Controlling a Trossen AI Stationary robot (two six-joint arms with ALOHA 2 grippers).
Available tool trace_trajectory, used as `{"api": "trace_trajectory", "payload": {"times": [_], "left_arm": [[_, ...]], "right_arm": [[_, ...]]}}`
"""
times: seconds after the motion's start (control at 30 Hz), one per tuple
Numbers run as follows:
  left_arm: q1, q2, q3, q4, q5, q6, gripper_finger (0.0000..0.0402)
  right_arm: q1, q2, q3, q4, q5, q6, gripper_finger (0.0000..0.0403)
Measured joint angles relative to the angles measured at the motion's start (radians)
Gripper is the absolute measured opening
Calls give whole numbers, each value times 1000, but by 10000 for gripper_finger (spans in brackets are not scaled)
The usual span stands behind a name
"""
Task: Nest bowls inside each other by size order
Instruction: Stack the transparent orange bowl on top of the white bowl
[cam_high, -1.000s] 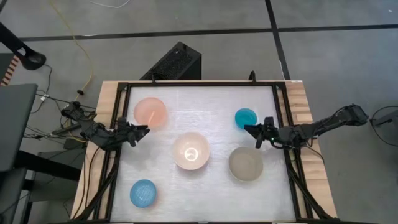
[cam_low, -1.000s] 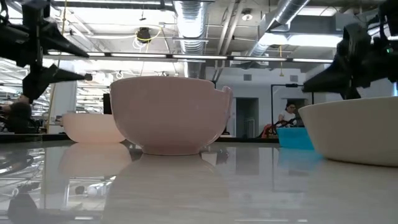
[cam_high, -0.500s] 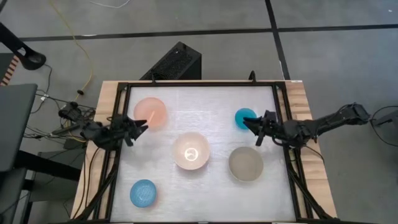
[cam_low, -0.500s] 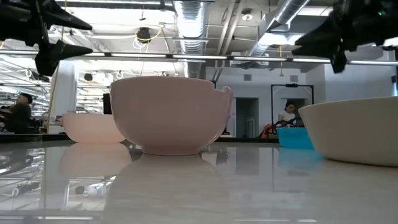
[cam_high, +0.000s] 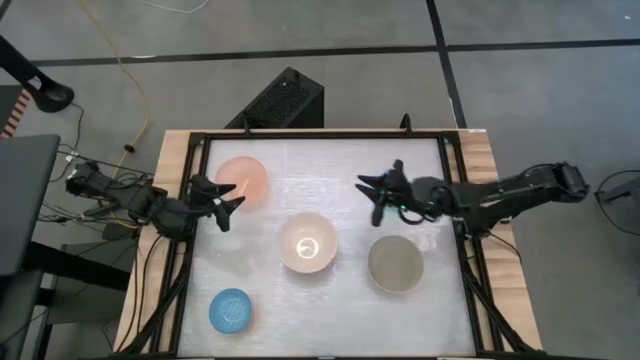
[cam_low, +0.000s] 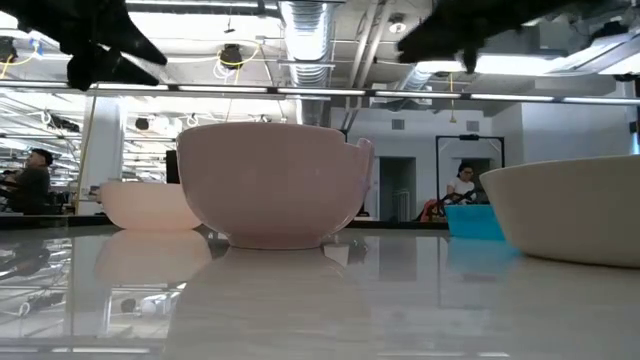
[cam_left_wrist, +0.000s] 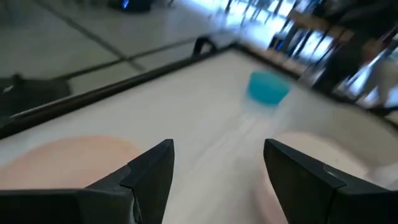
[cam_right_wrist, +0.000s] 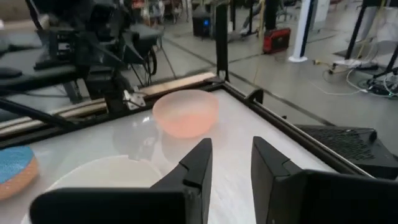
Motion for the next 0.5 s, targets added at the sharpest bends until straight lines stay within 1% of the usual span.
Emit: {"api": "trace_trajectory", "payload": {"times": [0.13,0.27,0.37,0.5], "left_arm": [[80,90,73,-140,79,-50,238],[148,175,109,-235,131,-74,238],[193,214,111,-245,192,-75,238],[236,244,112,-264,257,-73,238]], "right_arm": [[-79,155,139,-54,-88,2,120],[-138,320,284,-66,-139,16,170],[-174,445,412,-122,-141,89,207],[-207,601,591,-276,-141,176,243]]}}
